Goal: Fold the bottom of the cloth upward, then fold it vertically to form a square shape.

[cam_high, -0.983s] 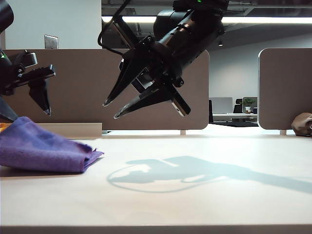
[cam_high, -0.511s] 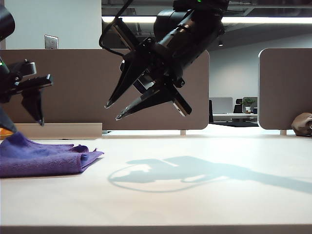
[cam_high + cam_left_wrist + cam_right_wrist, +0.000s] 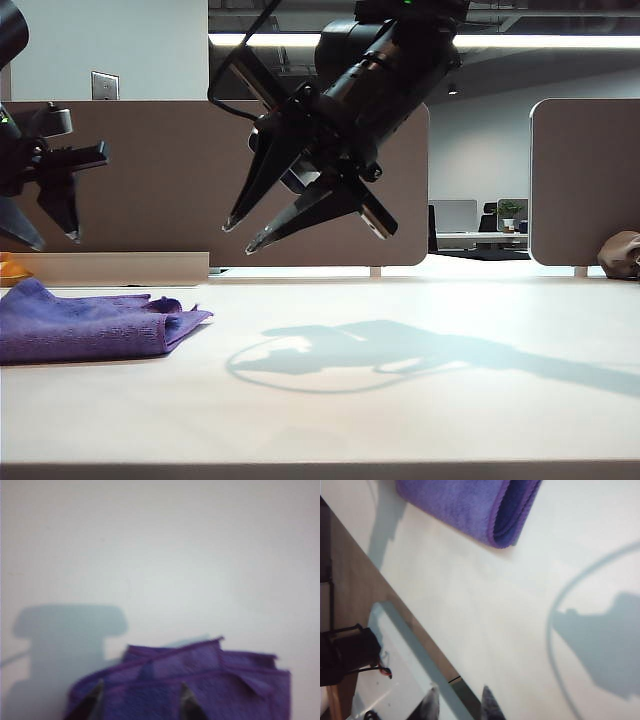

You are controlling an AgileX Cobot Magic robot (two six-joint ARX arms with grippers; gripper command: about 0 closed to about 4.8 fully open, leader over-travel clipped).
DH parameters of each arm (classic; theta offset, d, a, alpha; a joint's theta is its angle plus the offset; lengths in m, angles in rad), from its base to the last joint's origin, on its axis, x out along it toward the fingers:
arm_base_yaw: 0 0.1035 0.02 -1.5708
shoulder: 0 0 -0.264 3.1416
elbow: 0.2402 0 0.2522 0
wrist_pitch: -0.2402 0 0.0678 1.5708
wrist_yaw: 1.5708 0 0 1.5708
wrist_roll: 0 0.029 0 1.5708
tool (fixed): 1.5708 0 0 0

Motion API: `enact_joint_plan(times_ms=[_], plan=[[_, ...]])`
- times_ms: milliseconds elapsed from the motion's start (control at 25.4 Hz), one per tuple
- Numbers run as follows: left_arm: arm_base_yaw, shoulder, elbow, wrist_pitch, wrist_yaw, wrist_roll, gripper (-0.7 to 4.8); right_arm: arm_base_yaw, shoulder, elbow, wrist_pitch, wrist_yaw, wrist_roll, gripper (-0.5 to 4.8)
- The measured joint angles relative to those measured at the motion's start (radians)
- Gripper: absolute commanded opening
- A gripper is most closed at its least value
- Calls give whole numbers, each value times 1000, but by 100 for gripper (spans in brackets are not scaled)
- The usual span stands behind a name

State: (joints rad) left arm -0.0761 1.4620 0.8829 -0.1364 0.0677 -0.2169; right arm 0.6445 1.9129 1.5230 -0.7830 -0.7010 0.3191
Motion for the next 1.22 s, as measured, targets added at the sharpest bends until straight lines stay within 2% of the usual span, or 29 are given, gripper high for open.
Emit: enact_joint_plan(times_ms=[118, 236, 315, 472, 669, 787, 905, 1023, 1219], plan=[[-1, 0, 0, -26, 82, -2, -5, -4, 0, 0, 12, 10, -11, 0], [-1, 0, 0, -51, 187, -1, -5, -3, -8, 0, 22, 46, -49, -1], [-1, 0, 0, -74, 217, -1, -5, -3, -25, 0, 22, 56, -58, -1], [-1, -16, 0, -113, 384, 15, -5, -2, -90, 0, 11, 161, -88, -1], [-1, -180, 0, -162, 320, 34, -5, -2, -191, 0, -5, 305, -158, -1], [-3, -348, 0, -162, 307, 49, -5, -2, -284, -4, 18, 389, -206, -1], [-4, -463, -9, -178, 264, 53, -5, 0, -362, -64, 108, 397, -213, -1], [-4, -564, -21, -175, 245, 54, -5, 11, -441, -129, 185, 447, -213, -1], [-5, -787, -108, -186, 195, 43, -5, 55, -647, -363, 423, 500, -221, -1]])
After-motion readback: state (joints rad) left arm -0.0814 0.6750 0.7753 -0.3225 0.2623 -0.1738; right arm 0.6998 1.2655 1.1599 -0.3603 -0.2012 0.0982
